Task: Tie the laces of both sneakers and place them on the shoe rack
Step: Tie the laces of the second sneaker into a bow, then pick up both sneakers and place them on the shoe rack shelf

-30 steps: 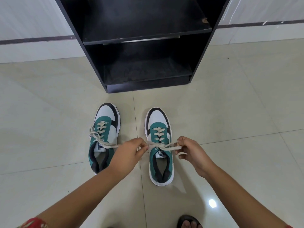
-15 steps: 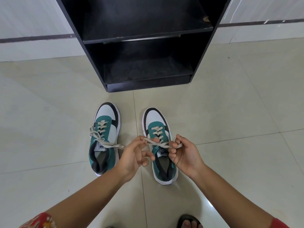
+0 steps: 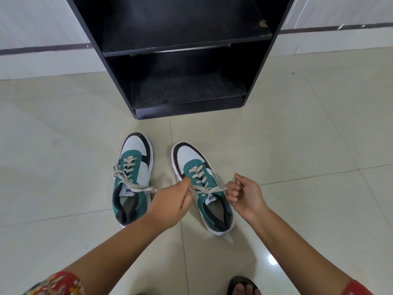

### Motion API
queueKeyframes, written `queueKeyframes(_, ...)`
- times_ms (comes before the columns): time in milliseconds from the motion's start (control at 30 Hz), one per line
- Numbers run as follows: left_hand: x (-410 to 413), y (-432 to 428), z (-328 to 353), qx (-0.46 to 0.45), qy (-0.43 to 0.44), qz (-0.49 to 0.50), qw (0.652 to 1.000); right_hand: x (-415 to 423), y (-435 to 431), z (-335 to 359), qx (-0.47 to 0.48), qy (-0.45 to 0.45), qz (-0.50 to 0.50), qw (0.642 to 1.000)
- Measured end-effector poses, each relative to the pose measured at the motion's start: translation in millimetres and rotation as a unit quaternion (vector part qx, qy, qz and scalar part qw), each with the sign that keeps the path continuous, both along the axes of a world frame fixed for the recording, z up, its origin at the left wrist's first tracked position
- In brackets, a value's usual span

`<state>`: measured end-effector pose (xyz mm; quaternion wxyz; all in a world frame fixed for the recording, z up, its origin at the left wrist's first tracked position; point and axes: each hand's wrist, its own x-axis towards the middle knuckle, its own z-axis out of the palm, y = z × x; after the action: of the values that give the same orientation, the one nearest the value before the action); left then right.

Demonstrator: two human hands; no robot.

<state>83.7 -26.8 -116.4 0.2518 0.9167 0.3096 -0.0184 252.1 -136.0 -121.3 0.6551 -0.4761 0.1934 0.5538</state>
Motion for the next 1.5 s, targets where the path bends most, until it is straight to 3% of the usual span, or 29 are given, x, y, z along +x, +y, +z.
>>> queueKeyframes(67,-1,0,-6,-0.039,-0.007,0.010,0.999,-1,-1,-2,-0.010,-0.011,0.016,1.000)
queueKeyframes(100,-2,2,-8,-0.115,-0.029,0.040,0.992,-1,-2,-2,-0.021,-0.042,0.037,0.998)
queueKeyframes(133,-2,2,-6,-0.230,-0.070,0.090,0.966,1,-4,-1,-0.038,-0.101,0.072,0.992)
queueKeyframes(167,-1,1,-3,-0.348,-0.117,0.150,0.918,4,-7,3,-0.060,-0.180,0.120,0.974)
queueKeyframes(200,-1,-1,-2,-0.423,-0.164,0.214,0.865,8,-10,7,-0.080,-0.258,0.174,0.947)
queueKeyframes(233,-1,-3,-1,-0.441,-0.203,0.269,0.832,11,-13,12,-0.096,-0.318,0.226,0.916)
queueKeyframes(300,-6,-9,1,-0.377,-0.232,0.320,0.838,12,-21,16,-0.119,-0.377,0.299,0.868)
queueKeyframes(367,-15,-13,8,-0.278,-0.214,0.281,0.893,2,-31,16,-0.122,-0.444,0.324,0.826)
queueKeyframes(467,-40,-15,21,-0.090,-0.177,0.183,0.963,-19,-47,22,-0.096,-0.555,0.381,0.733)
queueKeyframes(533,-60,-14,22,0.016,-0.139,0.150,0.979,-23,-57,21,-0.067,-0.612,0.446,0.650)
queueKeyframes(633,-88,-14,13,0.058,-0.112,0.190,0.974,-25,-62,13,-0.067,-0.654,0.517,0.548)
queueKeyframes(700,-103,-16,5,0.042,-0.090,0.255,0.962,-28,-60,9,-0.098,-0.632,0.548,0.538)
queueKeyframes(767,-110,-16,2,-0.042,-0.079,0.308,0.947,-31,-54,7,-0.139,-0.615,0.565,0.532)
queueKeyframes(833,-116,-12,-2,-0.103,-0.078,0.301,0.945,-37,-48,5,-0.152,-0.631,0.575,0.499)
queueKeyframes(900,-120,-4,-5,-0.090,-0.051,0.257,0.961,-46,-42,4,-0.156,-0.643,0.579,0.477)
queueKeyframes(1100,-113,-2,-2,-0.067,-0.040,0.227,0.971,-58,-26,7,-0.168,-0.697,0.512,0.473)
queueKeyframes(1300,-93,-5,17,-0.040,-0.087,0.170,0.981,-54,-21,14,-0.150,-0.731,0.444,0.495)
queueKeyframes(1500,-76,15,87,0.001,-0.091,0.137,0.986,-39,-10,84,-0.145,-0.785,0.385,0.464)
